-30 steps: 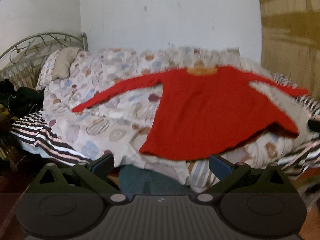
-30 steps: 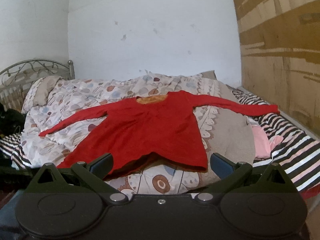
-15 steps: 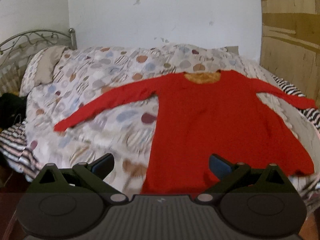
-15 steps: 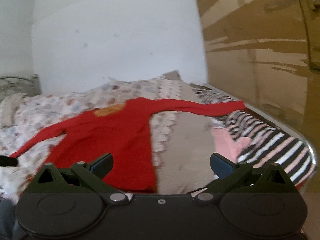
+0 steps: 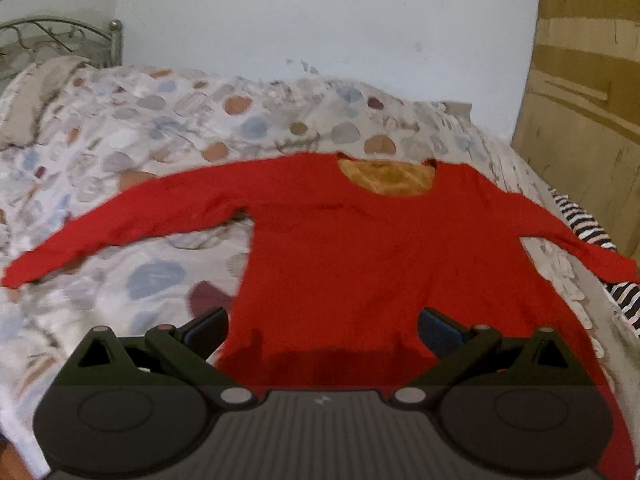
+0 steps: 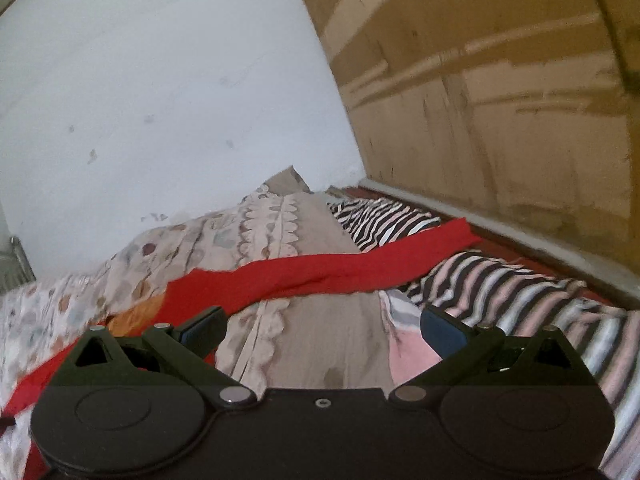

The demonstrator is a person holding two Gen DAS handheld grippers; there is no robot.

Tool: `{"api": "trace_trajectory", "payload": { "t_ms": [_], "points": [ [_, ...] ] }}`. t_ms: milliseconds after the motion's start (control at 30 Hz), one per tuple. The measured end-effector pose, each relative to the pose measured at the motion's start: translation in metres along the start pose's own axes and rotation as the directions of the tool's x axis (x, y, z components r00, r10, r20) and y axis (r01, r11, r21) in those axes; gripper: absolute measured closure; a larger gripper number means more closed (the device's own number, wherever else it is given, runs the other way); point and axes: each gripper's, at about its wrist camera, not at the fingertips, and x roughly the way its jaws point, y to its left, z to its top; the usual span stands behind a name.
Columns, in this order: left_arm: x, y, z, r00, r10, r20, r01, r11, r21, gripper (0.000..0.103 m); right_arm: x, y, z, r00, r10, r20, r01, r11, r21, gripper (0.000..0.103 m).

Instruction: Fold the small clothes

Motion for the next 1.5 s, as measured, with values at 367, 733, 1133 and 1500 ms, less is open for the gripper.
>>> {"api": "trace_trajectory", "payload": {
  "t_ms": [367,733,1133,1500],
  "points": [
    [0.054,-0.020,-0.030,0.999,0.001,-0.049,0.006,0.990,0.142,0.000,0.163,-0.083,0.050,0.963,-0.221,-0.152,0.251,0.943,0.219,0.001],
    [0.069,-0.012,-0.045,0.996,0.016,-0.085,-0.003,0.989,0.149,0.000,0.231,-0.144,0.061,0.937,-0.314,-0.155,0.348,0.782,0.518,0.031],
    [0.055,0.013,-0.013,0.995,-0.040,-0.089,0.044,0.998,0.042,0.000,0.238,-0.072,0.116,0.947,-0.321,-0.006,0.314,0.924,0.219,0.099],
    [0.034,0.047,0.038,0.992,0.123,0.008,-0.121,0.988,-0.099,0.000,0.163,0.173,0.134,0.910,0.414,0.024,-0.392,0.878,-0.276,0.099]
  ]
}}
